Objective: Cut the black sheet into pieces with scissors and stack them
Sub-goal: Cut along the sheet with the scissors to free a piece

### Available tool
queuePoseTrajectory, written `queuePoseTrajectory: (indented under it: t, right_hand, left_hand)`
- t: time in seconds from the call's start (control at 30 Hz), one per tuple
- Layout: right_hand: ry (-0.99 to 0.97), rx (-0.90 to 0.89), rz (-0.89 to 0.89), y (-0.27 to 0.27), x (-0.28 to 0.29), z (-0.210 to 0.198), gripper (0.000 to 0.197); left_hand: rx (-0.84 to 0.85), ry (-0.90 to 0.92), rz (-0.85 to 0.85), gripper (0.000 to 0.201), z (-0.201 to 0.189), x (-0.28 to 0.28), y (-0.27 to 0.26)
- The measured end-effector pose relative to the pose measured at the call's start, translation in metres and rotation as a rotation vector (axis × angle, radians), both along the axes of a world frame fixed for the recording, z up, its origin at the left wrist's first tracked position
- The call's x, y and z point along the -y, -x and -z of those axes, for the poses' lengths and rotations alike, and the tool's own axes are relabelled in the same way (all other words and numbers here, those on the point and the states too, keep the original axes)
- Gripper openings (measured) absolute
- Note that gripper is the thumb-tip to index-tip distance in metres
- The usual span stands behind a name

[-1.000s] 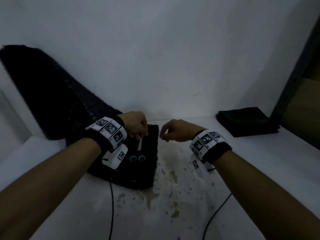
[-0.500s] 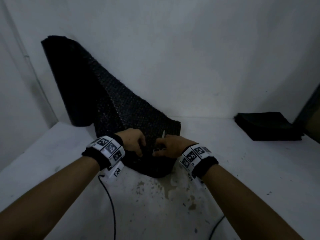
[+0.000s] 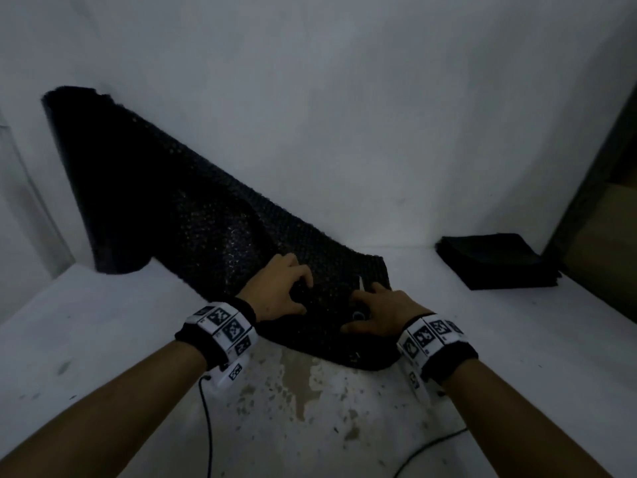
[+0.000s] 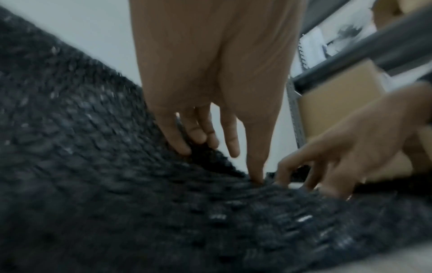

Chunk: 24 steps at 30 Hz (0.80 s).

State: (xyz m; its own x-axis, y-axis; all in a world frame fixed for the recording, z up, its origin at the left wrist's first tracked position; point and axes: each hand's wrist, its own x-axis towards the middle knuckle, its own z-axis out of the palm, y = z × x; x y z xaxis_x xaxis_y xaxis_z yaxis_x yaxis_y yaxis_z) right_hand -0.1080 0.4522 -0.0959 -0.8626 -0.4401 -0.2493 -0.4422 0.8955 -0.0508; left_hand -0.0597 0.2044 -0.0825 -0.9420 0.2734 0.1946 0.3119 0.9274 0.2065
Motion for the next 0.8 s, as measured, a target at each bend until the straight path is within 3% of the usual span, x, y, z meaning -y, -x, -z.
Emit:
queuePoseTrajectory:
  t: [0.07, 0.13, 0.3, 0.57, 0.8]
  right_hand:
    - [0.051, -0.002, 0.054, 0.004, -0.015, 0.0, 0.053]
    - [0.086, -0.023, 0.095, 0.008, -0.028, 0.003, 0.045]
    - [0.113, -0.063, 0.171, 0.018, -0.048, 0.009, 0.041]
    - [0.216, -0.029, 0.253, 0.043, -0.051, 0.006, 0.048]
    - [0.125, -0.14, 0.286, 0.055, -0.053, 0.009, 0.029]
  left_hand:
    - [0.027, 0.093, -0.032, 0.076, 0.004, -0.004, 0.004]
    - [0.172, 0.131, -0.057, 0.097, 0.01, -0.008, 0.009]
    - [0.541, 0.152, -0.1, 0.111, 0.015, -0.015, 0.019]
    - [0.597, 0.304, -0.141, 0.119, 0.015, -0.038, 0.024]
    - [0.563, 0.348, -0.154, 0.123, 0.015, -0.05, 0.031]
